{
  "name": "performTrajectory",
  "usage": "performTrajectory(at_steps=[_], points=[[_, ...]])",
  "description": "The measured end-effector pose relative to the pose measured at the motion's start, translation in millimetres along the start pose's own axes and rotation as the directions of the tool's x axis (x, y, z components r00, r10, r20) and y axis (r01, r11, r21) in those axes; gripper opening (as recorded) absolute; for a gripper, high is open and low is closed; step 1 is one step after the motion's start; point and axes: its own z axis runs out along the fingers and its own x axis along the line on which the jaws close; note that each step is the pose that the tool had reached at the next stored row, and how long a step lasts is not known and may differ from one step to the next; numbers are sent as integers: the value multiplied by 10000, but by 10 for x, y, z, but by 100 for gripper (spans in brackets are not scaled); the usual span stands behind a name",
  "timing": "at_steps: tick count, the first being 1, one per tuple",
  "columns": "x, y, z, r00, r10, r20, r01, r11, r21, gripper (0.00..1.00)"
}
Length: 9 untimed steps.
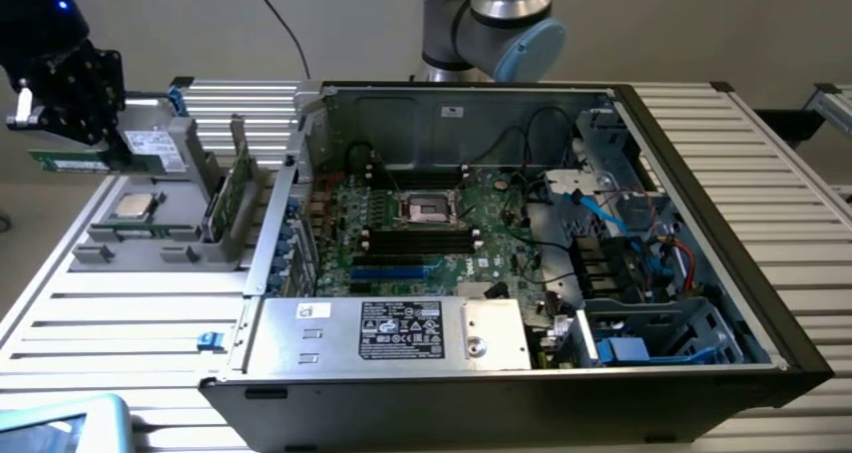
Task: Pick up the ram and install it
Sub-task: 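Pick up the ram and move it above insertion slot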
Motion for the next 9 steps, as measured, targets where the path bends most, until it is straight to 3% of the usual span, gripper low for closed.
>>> performTrajectory(at_steps=[9], points=[[-12,-338,-217,10000,1,8,-1,10000,-7,13]])
